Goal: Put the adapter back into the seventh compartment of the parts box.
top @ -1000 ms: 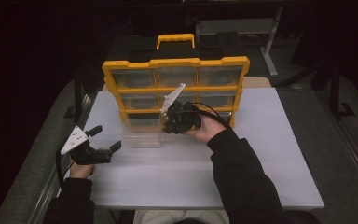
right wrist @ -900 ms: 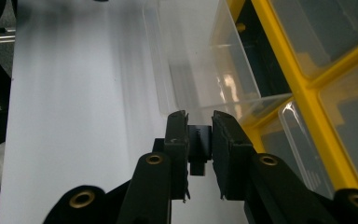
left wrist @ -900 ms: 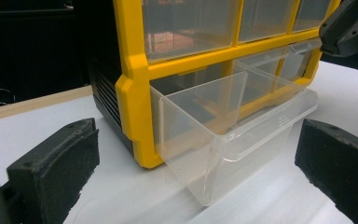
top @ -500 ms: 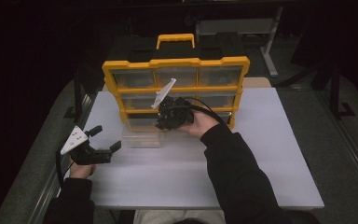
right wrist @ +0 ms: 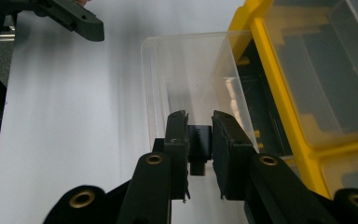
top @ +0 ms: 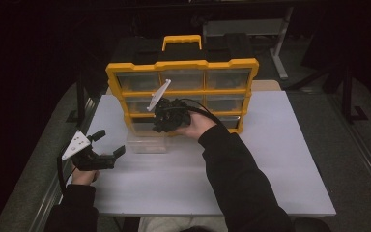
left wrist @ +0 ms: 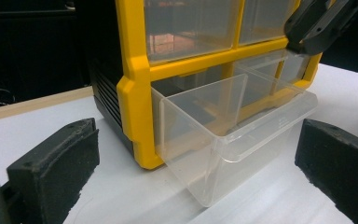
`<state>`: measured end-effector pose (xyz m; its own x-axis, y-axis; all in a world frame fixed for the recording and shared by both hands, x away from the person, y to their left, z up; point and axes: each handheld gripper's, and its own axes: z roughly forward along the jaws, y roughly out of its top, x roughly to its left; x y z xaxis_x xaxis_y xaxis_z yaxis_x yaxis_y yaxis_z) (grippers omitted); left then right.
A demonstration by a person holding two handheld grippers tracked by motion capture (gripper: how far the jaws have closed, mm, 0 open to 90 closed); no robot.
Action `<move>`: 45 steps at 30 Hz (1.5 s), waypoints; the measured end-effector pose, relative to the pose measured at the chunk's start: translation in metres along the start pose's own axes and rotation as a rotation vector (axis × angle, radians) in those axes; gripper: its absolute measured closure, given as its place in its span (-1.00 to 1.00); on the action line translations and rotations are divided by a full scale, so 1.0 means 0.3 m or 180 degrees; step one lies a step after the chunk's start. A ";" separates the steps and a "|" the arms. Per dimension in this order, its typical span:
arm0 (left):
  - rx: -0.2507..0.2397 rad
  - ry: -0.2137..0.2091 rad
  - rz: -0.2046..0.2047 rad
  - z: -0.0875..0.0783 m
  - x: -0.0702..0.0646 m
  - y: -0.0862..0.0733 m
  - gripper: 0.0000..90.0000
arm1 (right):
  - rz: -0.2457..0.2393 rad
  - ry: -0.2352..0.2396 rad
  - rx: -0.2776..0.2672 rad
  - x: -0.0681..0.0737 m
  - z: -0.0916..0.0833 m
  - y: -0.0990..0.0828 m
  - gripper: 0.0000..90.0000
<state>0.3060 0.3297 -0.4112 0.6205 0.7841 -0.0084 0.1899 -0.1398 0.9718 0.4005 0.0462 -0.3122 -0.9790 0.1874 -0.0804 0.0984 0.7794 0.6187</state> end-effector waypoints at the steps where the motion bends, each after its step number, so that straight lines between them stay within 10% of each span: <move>1: -0.0002 -0.0001 0.0000 0.000 0.000 0.000 -1.00 | 0.0000 0.0011 0.0002 0.000 0.008 0.004 0.67; 32: 0.0007 -0.0006 0.0002 0.001 0.002 -0.001 -1.00 | -0.0003 0.0169 0.0128 -0.020 0.152 0.034 0.65; 45: 0.0018 -0.0014 0.0007 0.001 -0.001 -0.001 -1.00 | 0.0126 0.0105 0.0115 -0.018 0.118 0.028 -0.03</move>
<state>0.3059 0.3294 -0.4116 0.6242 0.7812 -0.0072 0.1927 -0.1450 0.9705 0.4128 0.0728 -0.3342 -0.9795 0.1992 -0.0302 0.1431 0.7930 0.5921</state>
